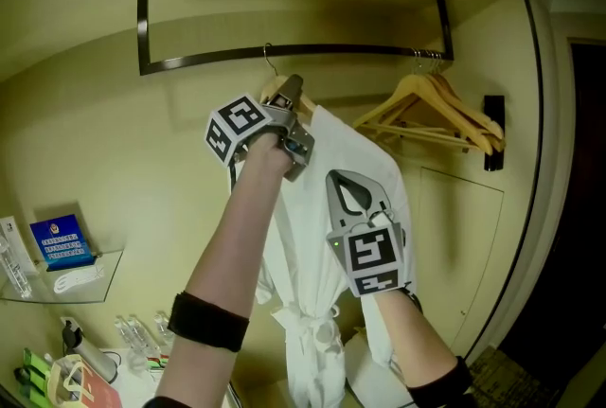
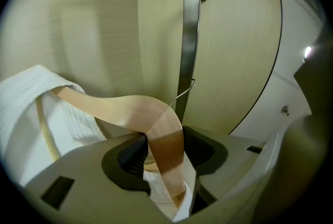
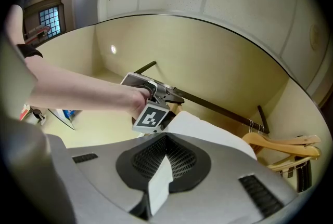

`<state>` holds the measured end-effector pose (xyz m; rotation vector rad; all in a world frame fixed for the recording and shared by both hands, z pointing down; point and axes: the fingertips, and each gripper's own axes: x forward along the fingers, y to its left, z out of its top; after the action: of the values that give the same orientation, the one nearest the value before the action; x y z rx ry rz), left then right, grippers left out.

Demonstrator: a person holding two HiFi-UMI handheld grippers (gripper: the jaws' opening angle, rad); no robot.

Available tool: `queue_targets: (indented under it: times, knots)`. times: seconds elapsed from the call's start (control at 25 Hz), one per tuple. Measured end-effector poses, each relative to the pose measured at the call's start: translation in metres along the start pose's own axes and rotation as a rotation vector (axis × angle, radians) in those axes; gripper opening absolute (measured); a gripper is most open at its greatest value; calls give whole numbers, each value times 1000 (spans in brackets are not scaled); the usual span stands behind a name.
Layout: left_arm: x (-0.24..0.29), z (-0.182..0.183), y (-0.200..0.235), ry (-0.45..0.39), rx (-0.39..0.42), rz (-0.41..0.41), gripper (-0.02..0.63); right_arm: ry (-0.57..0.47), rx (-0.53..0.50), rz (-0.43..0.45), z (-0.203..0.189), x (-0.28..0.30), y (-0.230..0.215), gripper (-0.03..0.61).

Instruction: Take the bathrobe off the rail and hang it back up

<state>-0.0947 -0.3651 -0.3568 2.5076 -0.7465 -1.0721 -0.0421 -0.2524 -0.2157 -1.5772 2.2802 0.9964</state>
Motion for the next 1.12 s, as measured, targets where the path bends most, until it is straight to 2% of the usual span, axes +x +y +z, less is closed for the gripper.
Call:
queue_targets:
  times: [0.32,0.52,0.72,0.8,0.88,1.04,1.12]
  knots:
    - [-10,1,0,-48,36,17,207,-11,20,28,-2,-9,2,17]
    - [-26,-8,-5,-51,136,38,206,-28,32,45,-2,-18,-4,17]
    - [-81,-44,3,-32,221,129,189,-22,107,109,-21,-45,-7,18]
    - [-107,-64,2,-10,285,163,170,-19,141,142,-33,-62,-5,17]
    - [-138,-86,0,13,384,228,138,-7,180,187,-44,-82,0,17]
    - [-217,-130,12,68,619,465,7,29,246,283,-78,-126,16,17]
    - [-251,-160,20,129,710,536,0,44,271,313,-104,-146,21,17]
